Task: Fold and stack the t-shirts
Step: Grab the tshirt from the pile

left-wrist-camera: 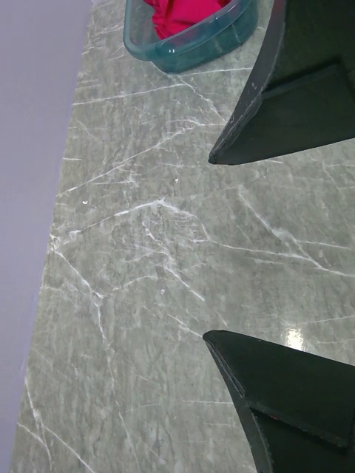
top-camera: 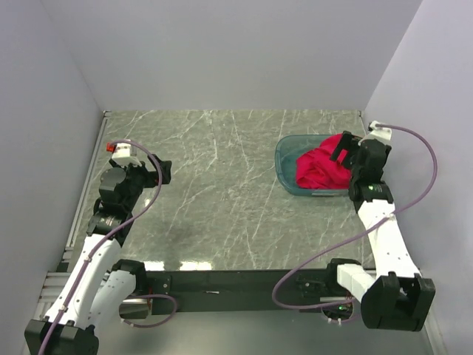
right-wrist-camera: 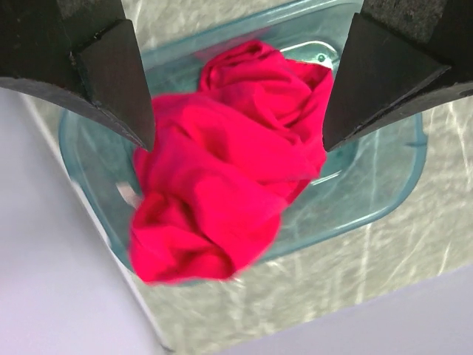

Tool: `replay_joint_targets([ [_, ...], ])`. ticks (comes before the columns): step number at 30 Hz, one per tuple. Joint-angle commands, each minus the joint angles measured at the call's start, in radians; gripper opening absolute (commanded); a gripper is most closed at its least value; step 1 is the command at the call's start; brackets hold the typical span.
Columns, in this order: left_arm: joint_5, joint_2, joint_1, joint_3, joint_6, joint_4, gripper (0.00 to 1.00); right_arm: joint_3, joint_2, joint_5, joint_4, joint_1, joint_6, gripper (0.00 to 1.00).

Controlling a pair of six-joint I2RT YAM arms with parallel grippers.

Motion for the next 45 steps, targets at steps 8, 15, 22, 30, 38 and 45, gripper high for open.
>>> replay_joint_targets([
  [8,-0.009,-0.024,-0.003,0.032,0.015,0.035,1.00,0.490,0.400,-0.379,-0.401,0.028,-0.479,1.00],
  [15,0.000,-0.016,-0.003,0.033,0.017,0.035,1.00,0.636,0.627,-0.557,-0.427,-0.069,-0.435,1.00],
  [22,0.009,-0.019,-0.003,0.033,0.018,0.035,0.99,0.679,0.741,-0.318,-0.430,-0.076,-0.387,0.94],
  [30,0.045,-0.011,-0.003,0.035,0.012,0.038,0.99,0.631,0.786,-0.244,-0.427,-0.099,-0.327,0.85],
  [38,0.034,-0.024,-0.004,0.029,0.013,0.037,0.99,0.725,0.890,-0.328,-0.520,-0.119,-0.283,0.76],
  [45,0.039,-0.019,-0.004,0.029,0.013,0.035,0.99,0.702,0.825,-0.466,-0.525,-0.121,-0.307,0.00],
])
